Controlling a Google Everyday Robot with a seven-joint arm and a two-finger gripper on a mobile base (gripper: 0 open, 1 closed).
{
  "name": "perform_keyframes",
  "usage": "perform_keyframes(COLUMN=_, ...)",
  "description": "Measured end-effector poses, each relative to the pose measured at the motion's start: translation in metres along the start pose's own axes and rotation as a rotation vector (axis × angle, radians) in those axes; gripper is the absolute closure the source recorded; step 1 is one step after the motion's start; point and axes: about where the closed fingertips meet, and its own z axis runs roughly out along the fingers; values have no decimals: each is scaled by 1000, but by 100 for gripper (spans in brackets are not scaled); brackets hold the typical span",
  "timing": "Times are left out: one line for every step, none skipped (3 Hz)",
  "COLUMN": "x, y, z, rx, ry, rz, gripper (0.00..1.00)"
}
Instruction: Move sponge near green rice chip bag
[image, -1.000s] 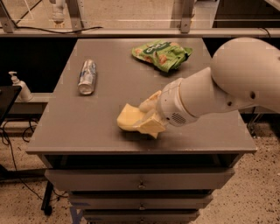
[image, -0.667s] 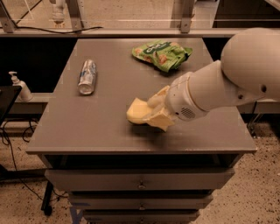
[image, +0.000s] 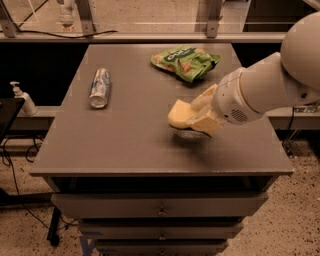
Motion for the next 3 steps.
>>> perform_keyframes(x=6, y=-16, z=1, rx=39, ry=8, rz=-16, gripper=100)
perform_keyframes(x=18, y=-57, z=12, rx=84, ry=21, rz=-13, gripper=100)
perform_keyframes(x=33, y=-100, z=25, rx=116, ry=53, rz=-10, gripper=100)
